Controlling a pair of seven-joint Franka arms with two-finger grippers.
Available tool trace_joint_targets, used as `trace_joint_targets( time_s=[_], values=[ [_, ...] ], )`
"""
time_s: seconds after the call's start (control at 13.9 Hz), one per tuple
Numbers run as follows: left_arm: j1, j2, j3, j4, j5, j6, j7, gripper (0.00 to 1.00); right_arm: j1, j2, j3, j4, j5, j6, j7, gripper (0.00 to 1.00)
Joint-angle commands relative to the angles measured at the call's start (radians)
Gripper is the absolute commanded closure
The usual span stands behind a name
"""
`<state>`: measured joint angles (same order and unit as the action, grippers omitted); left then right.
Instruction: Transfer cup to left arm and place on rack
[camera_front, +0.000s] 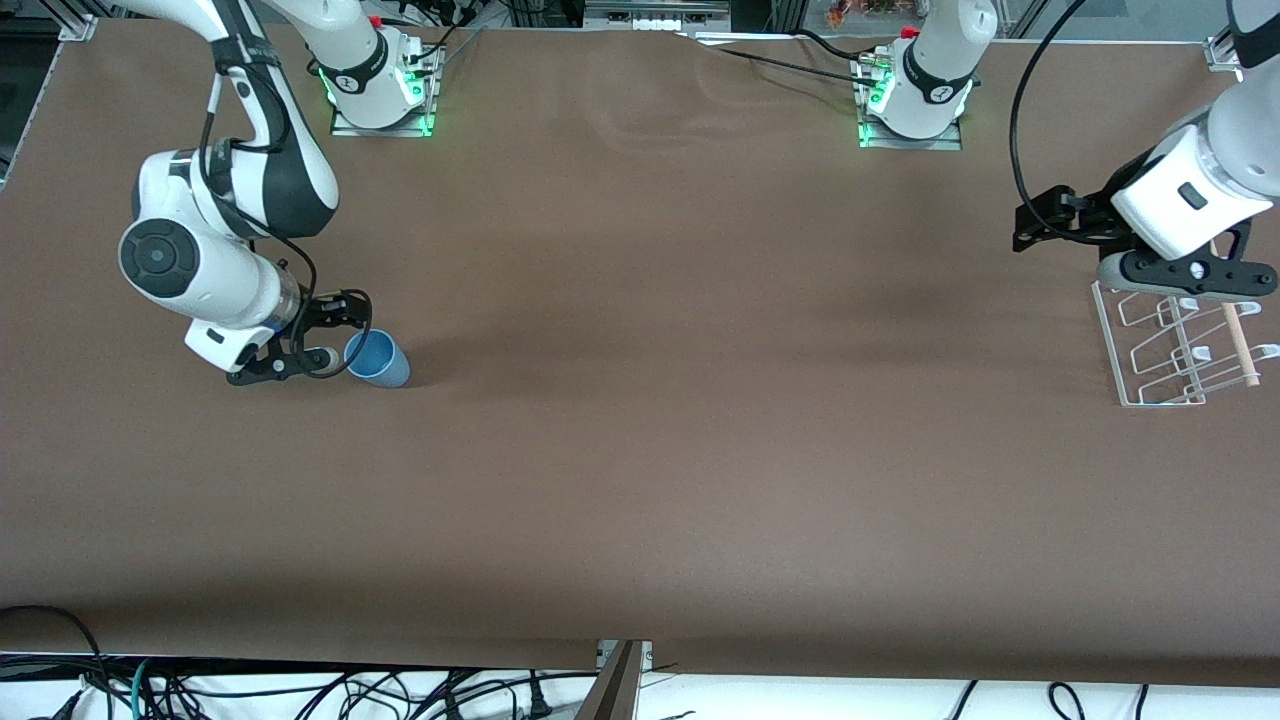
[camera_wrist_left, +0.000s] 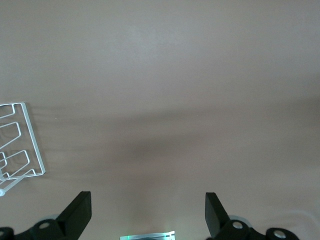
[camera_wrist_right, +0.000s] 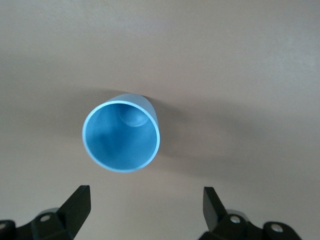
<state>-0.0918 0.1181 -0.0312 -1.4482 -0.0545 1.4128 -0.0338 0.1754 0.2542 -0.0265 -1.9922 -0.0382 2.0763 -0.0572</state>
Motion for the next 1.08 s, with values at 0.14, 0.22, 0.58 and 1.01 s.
trace_joint_targets(
  time_s=[0.14,0.22,0.58,1.01],
  values=[
    [-0.005,0.024,0.002,-0.006,-0.131,-0.009,-0.002,0.00,-0.008,0.054,0.000,-0.033,-0.005,0.106,-0.003,0.01],
    [-0.005,0.029,0.002,-0.006,-0.146,-0.006,0.026,0.00,-0.010,0.063,-0.001,-0.034,-0.005,0.117,-0.004,0.01],
    [0.004,0.055,0.002,-0.038,-0.201,0.018,0.262,0.00,-0.022,0.103,-0.006,-0.033,-0.003,0.154,-0.009,0.27],
    [-0.005,0.071,-0.001,-0.070,-0.277,0.069,0.466,0.00,-0.024,0.134,-0.004,-0.027,0.033,0.153,0.008,1.00]
  ],
)
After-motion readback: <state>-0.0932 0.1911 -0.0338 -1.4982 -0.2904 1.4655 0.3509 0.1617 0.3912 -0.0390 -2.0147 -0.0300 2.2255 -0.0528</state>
